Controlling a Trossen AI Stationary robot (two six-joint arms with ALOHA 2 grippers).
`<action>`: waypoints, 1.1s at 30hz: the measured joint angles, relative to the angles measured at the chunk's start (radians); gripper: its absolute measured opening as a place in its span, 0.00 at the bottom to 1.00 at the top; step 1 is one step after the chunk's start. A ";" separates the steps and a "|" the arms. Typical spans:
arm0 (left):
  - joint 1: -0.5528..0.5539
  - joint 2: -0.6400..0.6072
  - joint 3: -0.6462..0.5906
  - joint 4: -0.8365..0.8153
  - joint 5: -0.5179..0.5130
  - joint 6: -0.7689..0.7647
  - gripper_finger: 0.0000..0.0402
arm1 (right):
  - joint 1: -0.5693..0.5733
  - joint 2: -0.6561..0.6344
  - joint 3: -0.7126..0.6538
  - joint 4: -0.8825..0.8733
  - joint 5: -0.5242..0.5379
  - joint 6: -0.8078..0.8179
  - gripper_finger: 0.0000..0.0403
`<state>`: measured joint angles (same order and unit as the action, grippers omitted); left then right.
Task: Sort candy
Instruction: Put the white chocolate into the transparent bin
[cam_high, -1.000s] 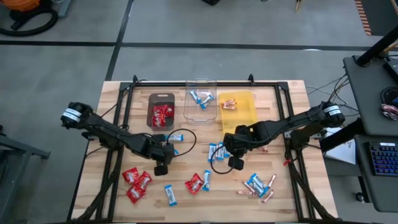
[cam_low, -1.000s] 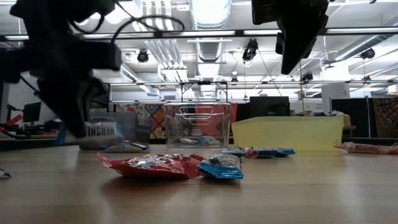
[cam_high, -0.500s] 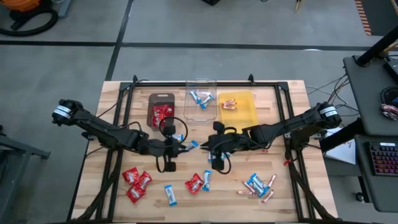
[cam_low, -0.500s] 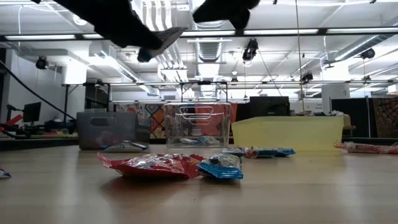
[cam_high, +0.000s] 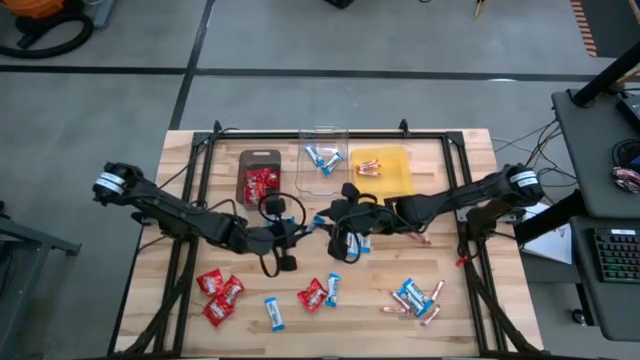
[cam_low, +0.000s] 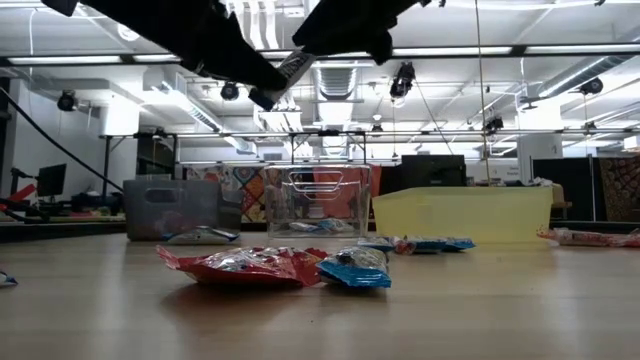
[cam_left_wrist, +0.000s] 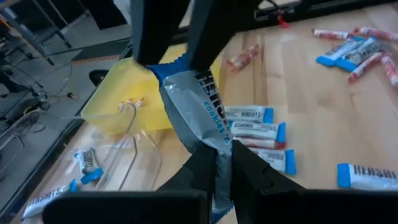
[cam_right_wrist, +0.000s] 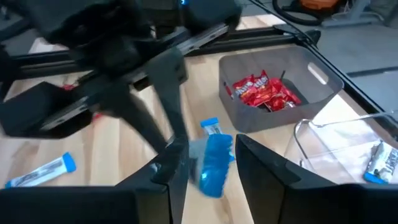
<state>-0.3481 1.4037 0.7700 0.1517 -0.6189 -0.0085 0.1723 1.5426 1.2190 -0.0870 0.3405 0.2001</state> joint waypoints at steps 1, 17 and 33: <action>0.000 0.005 0.000 0.016 0.000 0.000 0.02 | -0.006 0.004 0.000 -0.005 0.000 0.009 0.31; 0.001 0.006 0.000 0.042 -0.029 -0.011 0.02 | -0.042 0.026 0.000 0.013 -0.135 0.003 0.22; 0.002 0.005 0.000 0.006 -0.064 -0.079 0.28 | -0.069 0.011 0.000 0.018 -0.142 -0.046 0.04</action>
<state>-0.3462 1.4084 0.7700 0.1581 -0.6827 -0.0879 0.1033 1.5534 1.2190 -0.0689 0.1989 0.1543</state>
